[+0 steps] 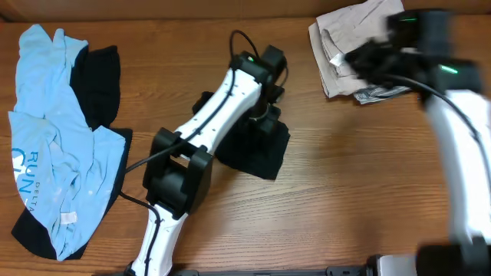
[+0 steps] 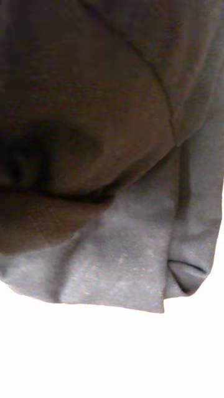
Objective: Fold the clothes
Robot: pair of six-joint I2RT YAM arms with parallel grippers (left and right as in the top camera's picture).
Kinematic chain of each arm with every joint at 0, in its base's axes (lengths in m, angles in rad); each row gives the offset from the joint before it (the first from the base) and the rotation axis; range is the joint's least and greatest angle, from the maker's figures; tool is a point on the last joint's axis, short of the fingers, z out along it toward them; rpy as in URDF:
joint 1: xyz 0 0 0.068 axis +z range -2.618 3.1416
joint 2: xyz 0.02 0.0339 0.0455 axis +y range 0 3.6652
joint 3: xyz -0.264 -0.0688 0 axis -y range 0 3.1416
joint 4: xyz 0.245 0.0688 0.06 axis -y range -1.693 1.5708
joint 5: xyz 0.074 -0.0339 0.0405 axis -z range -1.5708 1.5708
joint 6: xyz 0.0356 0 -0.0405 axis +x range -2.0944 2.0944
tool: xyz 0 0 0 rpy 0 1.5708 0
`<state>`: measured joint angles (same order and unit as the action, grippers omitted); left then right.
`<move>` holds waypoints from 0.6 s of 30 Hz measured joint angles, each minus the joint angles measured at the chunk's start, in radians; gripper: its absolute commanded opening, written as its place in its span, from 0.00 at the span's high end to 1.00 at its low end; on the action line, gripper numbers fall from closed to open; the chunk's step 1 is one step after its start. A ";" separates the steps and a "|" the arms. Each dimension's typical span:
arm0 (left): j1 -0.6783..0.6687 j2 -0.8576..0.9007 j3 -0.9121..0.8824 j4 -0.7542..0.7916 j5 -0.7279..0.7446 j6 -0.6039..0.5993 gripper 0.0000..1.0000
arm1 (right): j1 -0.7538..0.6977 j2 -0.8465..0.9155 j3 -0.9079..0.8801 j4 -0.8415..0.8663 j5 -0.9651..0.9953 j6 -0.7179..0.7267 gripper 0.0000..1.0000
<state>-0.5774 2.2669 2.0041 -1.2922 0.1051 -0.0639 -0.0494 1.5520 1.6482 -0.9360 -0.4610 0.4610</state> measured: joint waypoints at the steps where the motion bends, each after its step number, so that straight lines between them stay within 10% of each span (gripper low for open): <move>1: -0.013 0.000 -0.008 0.012 0.003 -0.012 0.31 | -0.027 -0.047 0.006 -0.014 -0.001 -0.006 0.75; 2: -0.024 0.000 -0.011 0.023 0.005 -0.016 0.00 | -0.050 -0.089 0.011 -0.032 -0.002 -0.013 0.70; 10: -0.050 0.001 0.030 -0.011 0.019 -0.062 0.00 | -0.087 -0.143 0.009 -0.164 -0.010 -0.074 0.57; 18: 0.064 -0.014 0.467 -0.179 0.019 -0.076 0.00 | -0.087 -0.130 0.003 -0.184 -0.010 -0.108 0.53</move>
<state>-0.5137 2.2528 2.4710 -1.4708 0.1238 -0.1402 -0.1368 1.4223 1.6508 -1.1202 -0.4709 0.3527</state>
